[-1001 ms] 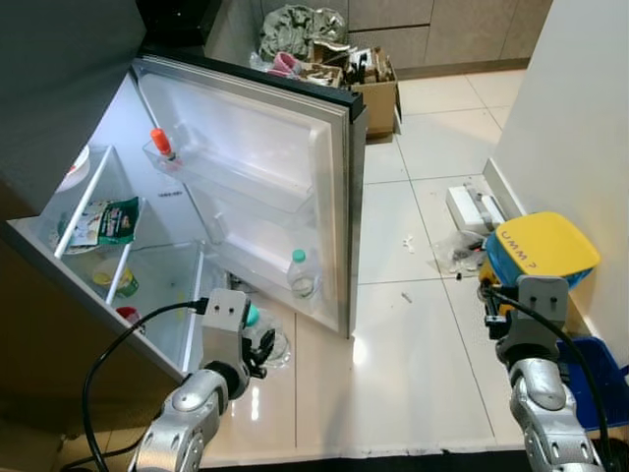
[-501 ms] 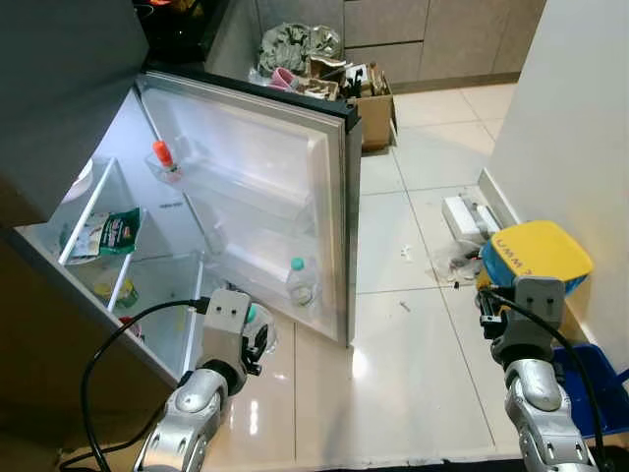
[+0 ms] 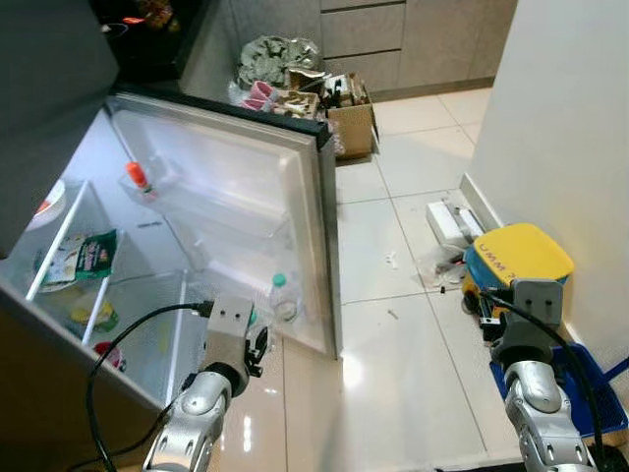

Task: Restocking fridge

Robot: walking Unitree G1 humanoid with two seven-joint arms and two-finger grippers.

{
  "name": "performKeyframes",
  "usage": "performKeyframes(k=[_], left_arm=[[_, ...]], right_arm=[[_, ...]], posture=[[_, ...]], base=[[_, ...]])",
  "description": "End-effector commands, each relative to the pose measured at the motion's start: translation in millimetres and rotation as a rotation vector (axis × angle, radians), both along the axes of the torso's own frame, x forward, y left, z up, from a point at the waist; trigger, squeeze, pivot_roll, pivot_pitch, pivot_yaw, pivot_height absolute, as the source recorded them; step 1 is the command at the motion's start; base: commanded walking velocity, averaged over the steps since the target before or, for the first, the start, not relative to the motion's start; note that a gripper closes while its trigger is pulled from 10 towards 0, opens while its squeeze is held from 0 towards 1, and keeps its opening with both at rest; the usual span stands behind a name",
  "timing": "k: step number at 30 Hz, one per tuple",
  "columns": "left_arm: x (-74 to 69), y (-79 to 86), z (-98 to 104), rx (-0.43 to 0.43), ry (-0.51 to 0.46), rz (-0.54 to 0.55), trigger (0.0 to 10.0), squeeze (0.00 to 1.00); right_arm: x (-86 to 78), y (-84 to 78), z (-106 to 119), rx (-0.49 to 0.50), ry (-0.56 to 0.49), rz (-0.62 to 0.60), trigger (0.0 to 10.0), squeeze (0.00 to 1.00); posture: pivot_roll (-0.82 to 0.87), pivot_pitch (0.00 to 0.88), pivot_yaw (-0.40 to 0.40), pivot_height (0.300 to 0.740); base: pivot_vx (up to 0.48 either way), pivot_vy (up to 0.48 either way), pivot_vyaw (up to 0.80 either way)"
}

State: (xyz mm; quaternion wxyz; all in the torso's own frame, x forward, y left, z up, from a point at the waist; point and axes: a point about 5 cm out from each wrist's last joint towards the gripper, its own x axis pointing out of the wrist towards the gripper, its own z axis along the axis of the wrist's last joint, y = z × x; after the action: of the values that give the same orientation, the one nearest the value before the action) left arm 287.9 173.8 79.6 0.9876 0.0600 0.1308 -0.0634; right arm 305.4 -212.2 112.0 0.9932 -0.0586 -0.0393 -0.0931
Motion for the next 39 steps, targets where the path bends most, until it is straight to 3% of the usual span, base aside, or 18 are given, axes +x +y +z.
performKeyframes(k=[1,25,39], left_arm=[[-1.5,0.6,-3.4,0.004,0.001,0.009,10.0,0.0],[-0.2,-0.1,-3.2,-0.006,-0.012,0.016,10.0,0.0],[-0.3,0.3,-3.5,-0.003,-0.013,0.021,10.0,0.0]], right_arm=[[-1.0,-0.3,-3.4,0.001,0.008,0.0,10.0,0.0],[-1.4,-0.4,-6.8,-0.003,0.02,0.007,10.0,0.0],[-1.5,1.2,-8.0,0.0,0.022,0.012,10.0,0.0]], posture=[[-0.14,0.131,0.079,0.707],[-0.14,0.136,0.077,0.707],[-0.14,0.139,0.077,0.707]], base=[[0.307,0.0,0.0],[0.37,0.0,0.0],[0.223,0.0,0.0]])
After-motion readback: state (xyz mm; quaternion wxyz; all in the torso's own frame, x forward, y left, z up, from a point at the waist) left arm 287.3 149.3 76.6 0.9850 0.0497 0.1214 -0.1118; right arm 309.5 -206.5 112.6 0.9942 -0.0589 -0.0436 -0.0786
